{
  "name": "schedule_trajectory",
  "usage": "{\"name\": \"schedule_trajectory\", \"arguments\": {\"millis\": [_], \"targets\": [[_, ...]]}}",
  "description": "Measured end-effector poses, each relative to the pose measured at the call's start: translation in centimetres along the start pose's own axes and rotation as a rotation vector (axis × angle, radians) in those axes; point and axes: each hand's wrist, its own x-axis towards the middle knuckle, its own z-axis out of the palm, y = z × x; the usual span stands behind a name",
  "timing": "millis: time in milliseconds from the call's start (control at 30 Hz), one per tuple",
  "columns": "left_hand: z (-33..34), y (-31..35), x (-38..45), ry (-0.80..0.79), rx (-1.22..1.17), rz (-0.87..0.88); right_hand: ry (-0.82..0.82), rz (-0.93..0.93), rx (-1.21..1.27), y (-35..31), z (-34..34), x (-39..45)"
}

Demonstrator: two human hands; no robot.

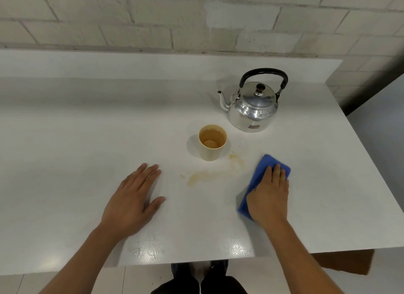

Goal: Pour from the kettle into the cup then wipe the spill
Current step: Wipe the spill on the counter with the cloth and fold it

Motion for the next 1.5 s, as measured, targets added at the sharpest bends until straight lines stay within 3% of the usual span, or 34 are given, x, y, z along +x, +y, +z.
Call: {"name": "schedule_trajectory", "arguments": {"millis": [100, 233, 533, 700, 833, 1033, 1233, 1367, 1500], "targets": [[-0.1, 0.0, 0.0, 0.002, -0.003, -0.004, -0.007, -0.082, 0.094, -0.9, -0.4, 4.9], [-0.1, -0.1, 0.0, -0.003, -0.007, -0.007, 0.009, -0.309, 0.044, -2.7, 0.7, 8.1], [0.0, -0.1, 0.1, -0.004, -0.014, -0.002, -0.109, -0.681, 0.064, 1.4, 1.5, 0.3], [-0.3, 0.1, 0.1, -0.013, -0.019, -0.012, -0.032, -0.514, 0.015, 6.2, 0.1, 1.4], [-0.5, 0.2, 0.1, -0.030, -0.015, -0.021, 0.012, -0.367, -0.018, 3.1, 1.0, 3.7], [-0.7, 0.3, 0.2, -0.058, -0.005, -0.014, -0.028, -0.486, -0.052, -2.8, 2.9, -0.2], [-0.7, 0.0, 0.0, -0.065, -0.020, -0.005, -0.104, -0.632, -0.043, 0.6, 3.0, -5.3], [-0.7, -0.2, 0.0, -0.085, -0.030, 0.016, -0.074, -0.483, 0.016, 3.2, 2.1, -4.1], [-1.1, -0.7, -0.1, -0.095, -0.037, 0.032, -0.035, -0.406, 0.002, 0.6, 2.6, -2.8]]}}
